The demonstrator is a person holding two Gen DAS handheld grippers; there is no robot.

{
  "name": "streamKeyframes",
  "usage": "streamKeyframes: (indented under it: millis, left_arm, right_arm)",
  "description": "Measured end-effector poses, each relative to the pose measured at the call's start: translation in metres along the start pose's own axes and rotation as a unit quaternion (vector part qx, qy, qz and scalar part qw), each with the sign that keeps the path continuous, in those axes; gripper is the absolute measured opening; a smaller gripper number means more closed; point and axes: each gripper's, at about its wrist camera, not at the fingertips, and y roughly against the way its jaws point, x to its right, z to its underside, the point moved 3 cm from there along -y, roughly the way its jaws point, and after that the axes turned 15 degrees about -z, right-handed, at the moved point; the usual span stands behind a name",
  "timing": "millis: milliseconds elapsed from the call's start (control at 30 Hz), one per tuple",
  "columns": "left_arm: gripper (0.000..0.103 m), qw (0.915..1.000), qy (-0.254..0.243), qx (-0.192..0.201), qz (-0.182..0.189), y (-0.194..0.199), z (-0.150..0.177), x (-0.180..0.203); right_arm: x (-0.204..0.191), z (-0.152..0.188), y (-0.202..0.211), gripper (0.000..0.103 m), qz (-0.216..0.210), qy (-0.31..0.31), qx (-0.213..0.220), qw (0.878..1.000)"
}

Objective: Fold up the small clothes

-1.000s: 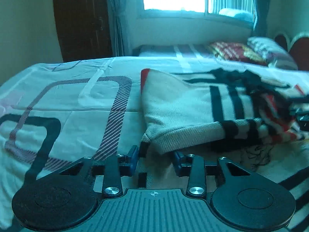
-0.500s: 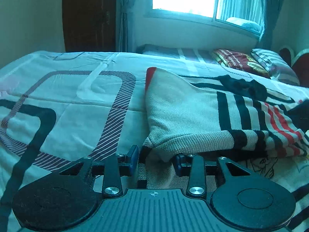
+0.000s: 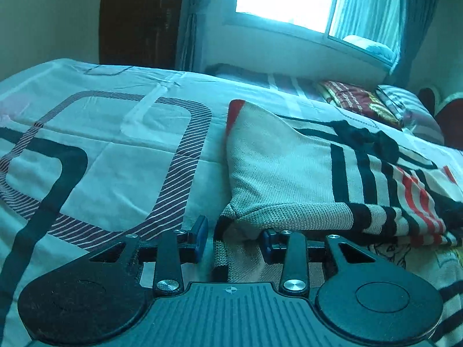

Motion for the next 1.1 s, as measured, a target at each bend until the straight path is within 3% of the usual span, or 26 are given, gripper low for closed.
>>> streamKeyframes:
  millis: [200,300,367,467,533,633,767,867,900,1000,1067,1100]
  left_arm:
    - [0.039,0.9995,0.032,0.003,0.005,0.002,0.001,-0.007]
    - [0.039,0.9988,0.049,0.000,0.006,0.002,0.004,-0.010]
    - [0.039,0.9995,0.031,0.001,0.002,0.001,0.005,-0.008]
    - [0.039,1.0000,0.001,-0.006,0.005,0.006,0.005,-0.009]
    - [0.039,0.9997,-0.023,-0.008,0.001,0.017,0.006,-0.017]
    - [0.039,0.9989,-0.029,0.036,-0.002,0.039,-0.006,-0.026]
    - [0.039,0.9942,-0.082,0.058,0.038,0.024,-0.037,0.026]
    - [0.039,0.9924,-0.105,0.034,0.054,-0.006,-0.038,0.065]
    - [0.039,0.9931,-0.105,0.020,0.048,-0.016,-0.033,0.071]
    - [0.039,0.9949,-0.085,0.018,0.052,-0.013,-0.030,0.065]
    - [0.040,0.9946,-0.092,0.034,0.033,-0.006,-0.038,0.061]
    - [0.040,0.9945,-0.088,0.048,0.029,-0.006,-0.046,0.058]
  right_arm:
    - [-0.014,0.001,0.024,0.007,-0.021,0.026,0.035,0.999]
    - [-0.010,0.002,0.024,0.007,-0.012,0.029,0.023,0.999]
    - [0.003,0.007,0.008,0.007,0.015,0.013,-0.020,1.000]
    - [0.004,0.010,0.017,0.008,0.010,0.015,-0.007,1.000]
    - [0.004,0.009,0.030,0.019,0.017,0.017,0.001,1.000]
    - [-0.004,0.003,0.056,0.016,0.030,0.051,0.045,0.997]
    - [-0.017,-0.008,0.028,0.016,0.036,0.114,0.020,0.993]
    - [-0.015,-0.007,-0.004,0.009,0.030,0.138,-0.027,0.990]
    - [-0.012,-0.004,-0.012,0.002,0.047,0.152,-0.044,0.986]
    - [-0.003,-0.003,-0.007,0.000,0.048,0.146,-0.038,0.987]
    - [-0.005,-0.007,0.001,0.010,0.048,0.149,-0.037,0.987]
    - [-0.008,-0.009,0.003,0.020,0.042,0.154,-0.027,0.987]
